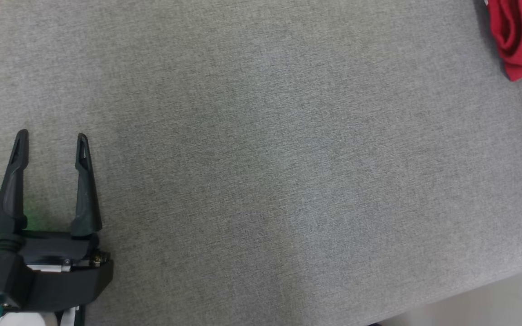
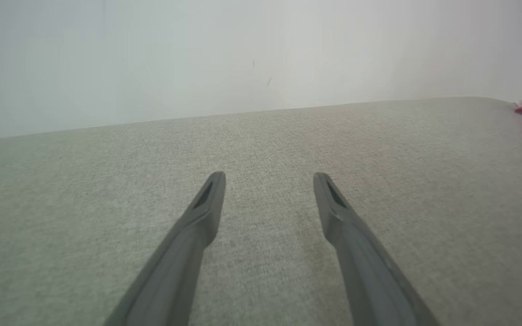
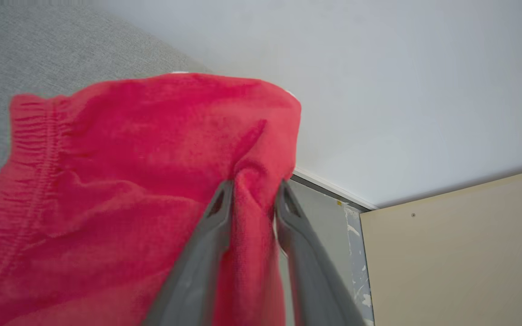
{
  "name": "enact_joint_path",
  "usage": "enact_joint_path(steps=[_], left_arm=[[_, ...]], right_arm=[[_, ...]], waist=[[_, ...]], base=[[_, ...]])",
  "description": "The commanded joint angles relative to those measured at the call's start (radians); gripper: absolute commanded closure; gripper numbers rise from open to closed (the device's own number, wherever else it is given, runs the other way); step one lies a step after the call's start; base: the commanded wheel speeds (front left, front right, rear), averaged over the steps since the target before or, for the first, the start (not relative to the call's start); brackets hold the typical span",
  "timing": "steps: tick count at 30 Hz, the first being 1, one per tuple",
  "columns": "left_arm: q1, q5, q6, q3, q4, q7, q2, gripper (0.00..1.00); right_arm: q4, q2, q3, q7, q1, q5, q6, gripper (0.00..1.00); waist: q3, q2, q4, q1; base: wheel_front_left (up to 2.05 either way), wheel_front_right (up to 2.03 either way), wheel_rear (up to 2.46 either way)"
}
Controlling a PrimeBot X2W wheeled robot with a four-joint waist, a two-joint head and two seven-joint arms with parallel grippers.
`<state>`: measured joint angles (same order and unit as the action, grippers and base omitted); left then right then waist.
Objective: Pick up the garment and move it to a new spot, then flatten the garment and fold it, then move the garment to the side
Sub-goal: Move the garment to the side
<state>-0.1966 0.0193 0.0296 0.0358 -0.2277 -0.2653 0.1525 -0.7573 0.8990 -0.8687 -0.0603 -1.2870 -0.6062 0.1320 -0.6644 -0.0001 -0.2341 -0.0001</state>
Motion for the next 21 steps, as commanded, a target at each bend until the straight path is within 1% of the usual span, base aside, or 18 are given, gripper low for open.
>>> enact_joint_path(steps=[1, 5, 9, 11, 13, 16, 17, 21], left_arm=[[-0.002, 0.005, 0.000, -0.010, 0.034, 0.002, -0.010, 0.00], [0.000, 0.013, -0.005, -0.014, 0.047, 0.002, -0.020, 0.00], [0.014, 0.023, -0.011, -0.010, 0.059, 0.002, -0.032, 0.00], [0.023, 0.030, -0.011, -0.008, 0.067, 0.001, -0.039, 0.00], [0.035, 0.034, -0.015, -0.002, 0.075, 0.001, -0.044, 0.00], [0.065, 0.043, -0.018, 0.008, 0.088, 0.001, -0.051, 0.00], [0.065, 0.043, -0.018, 0.008, 0.088, 0.001, -0.051, 0.00], [0.110, 0.051, -0.017, 0.018, 0.104, 0.001, -0.061, 0.00]], right_arm=[[-0.018, -0.006, -0.004, -0.015, -0.016, 0.016, -0.003, 0.00], [-0.069, -0.022, 0.017, -0.049, -0.030, 0.025, -0.003, 0.00], [-0.097, -0.053, 0.051, -0.096, -0.017, -0.003, -0.003, 0.00], [-0.112, -0.076, 0.070, -0.121, 0.008, -0.025, -0.003, 0.00], [-0.116, -0.096, 0.074, -0.145, 0.020, -0.018, -0.003, 0.00], [-0.110, -0.149, 0.095, -0.175, 0.057, -0.027, -0.003, 0.00], [-0.110, -0.149, 0.095, -0.175, 0.057, -0.027, -0.003, 0.00], [-0.081, -0.216, 0.128, -0.198, 0.145, -0.038, -0.003, 0.00]], waist=[[0.004, 0.0001, 0.007, 0.0001], [0.028, 0.0001, 0.023, 0.0001], [0.080, 0.0001, 0.046, 0.0001], [0.120, 0.0001, 0.063, 0.0001], [0.165, 0.0001, 0.079, 0.0001], [0.240, 0.0001, 0.104, 0.0001], [0.240, 0.0001, 0.104, 0.0001], [0.332, 0.0001, 0.138, 0.0001]], base=[[0.00, 0.00, 0.00], [0.00, 0.00, 0.00], [0.00, 0.00, 0.00], [0.00, 0.00, 0.00], [0.00, 0.00, 0.00], [0.00, 0.00, 0.00], [0.00, 0.00, 0.00], [0.00, 0.00, 0.00]])
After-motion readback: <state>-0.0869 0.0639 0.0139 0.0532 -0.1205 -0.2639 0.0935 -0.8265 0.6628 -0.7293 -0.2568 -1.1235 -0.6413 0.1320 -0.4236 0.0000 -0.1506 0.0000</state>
